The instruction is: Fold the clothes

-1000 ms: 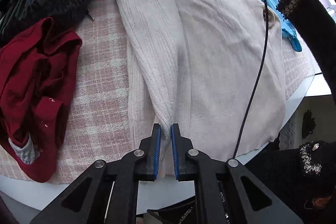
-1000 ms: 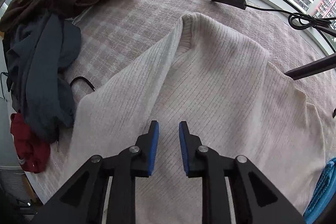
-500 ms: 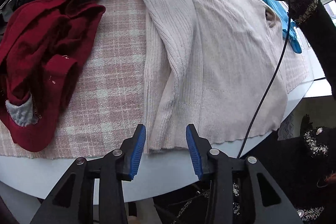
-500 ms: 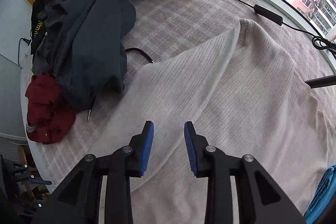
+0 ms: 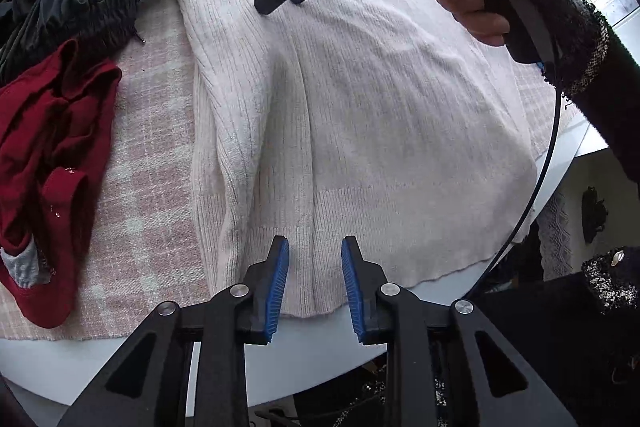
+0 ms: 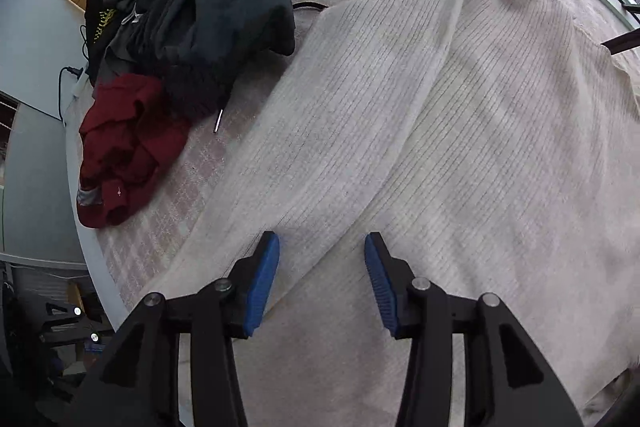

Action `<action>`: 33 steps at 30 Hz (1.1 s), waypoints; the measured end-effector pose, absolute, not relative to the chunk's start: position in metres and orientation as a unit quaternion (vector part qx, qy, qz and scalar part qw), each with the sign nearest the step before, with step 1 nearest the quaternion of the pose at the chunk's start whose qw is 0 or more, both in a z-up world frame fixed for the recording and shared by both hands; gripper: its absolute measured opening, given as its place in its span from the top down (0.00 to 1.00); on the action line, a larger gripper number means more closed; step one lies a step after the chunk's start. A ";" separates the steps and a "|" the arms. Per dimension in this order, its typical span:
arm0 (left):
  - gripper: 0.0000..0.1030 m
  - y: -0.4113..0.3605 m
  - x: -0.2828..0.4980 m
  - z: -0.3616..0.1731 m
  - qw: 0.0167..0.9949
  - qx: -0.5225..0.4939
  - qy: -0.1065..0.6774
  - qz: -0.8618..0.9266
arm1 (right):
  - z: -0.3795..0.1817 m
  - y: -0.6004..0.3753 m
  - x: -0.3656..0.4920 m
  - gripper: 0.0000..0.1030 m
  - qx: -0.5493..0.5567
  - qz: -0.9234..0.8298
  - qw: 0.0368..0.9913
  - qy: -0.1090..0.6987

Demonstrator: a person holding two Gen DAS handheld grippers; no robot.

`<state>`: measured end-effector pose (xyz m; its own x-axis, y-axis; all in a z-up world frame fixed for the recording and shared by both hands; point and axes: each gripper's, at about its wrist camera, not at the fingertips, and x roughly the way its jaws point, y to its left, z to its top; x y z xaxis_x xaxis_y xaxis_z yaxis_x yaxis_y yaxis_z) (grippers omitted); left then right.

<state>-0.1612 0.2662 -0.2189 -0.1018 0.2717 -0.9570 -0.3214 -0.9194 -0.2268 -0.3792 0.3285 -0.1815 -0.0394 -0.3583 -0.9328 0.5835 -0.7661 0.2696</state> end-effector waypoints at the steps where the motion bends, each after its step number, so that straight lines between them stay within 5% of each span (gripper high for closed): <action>1: 0.86 0.267 -0.163 -0.222 0.201 -0.636 0.023 0.745 | -0.181 0.327 -0.383 0.57 0.607 -0.719 0.325 0.095; 4: 0.97 0.263 -0.168 -0.222 0.206 -0.637 0.014 0.743 | -0.185 0.322 -0.391 0.57 0.607 -0.720 0.322 0.100; 10: 0.97 0.252 -0.165 -0.194 0.255 -0.620 -0.075 0.738 | -0.183 0.303 -0.381 0.58 0.583 -0.730 0.319 0.162; 19: 0.61 0.214 -0.153 -0.190 0.171 -0.633 -0.067 0.752 | -0.157 0.297 -0.358 0.58 0.535 -0.755 0.319 0.205; 25: 0.61 0.202 -0.176 -0.221 0.129 -0.647 -0.065 0.749 | -0.169 0.297 -0.352 0.57 0.555 -0.721 0.352 0.220; 29: 0.74 0.218 -0.179 -0.223 0.152 -0.635 -0.033 0.757 | -0.160 0.295 -0.367 0.57 0.551 -0.729 0.349 0.209; 30: 0.91 0.219 -0.180 -0.225 0.158 -0.636 -0.035 0.755 | -0.152 0.298 -0.377 0.57 0.548 -0.739 0.343 0.190; 33: 0.95 0.217 -0.182 -0.226 0.162 -0.635 -0.047 0.753 | -0.138 0.297 -0.424 0.53 0.557 -0.759 0.310 0.136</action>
<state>-0.1818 0.2168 -0.2261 -0.1399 0.3046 -0.9422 -0.1850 -0.9428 -0.2773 -0.4243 0.2971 -0.1379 -0.1885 -0.3179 -0.9292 0.6216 -0.7712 0.1378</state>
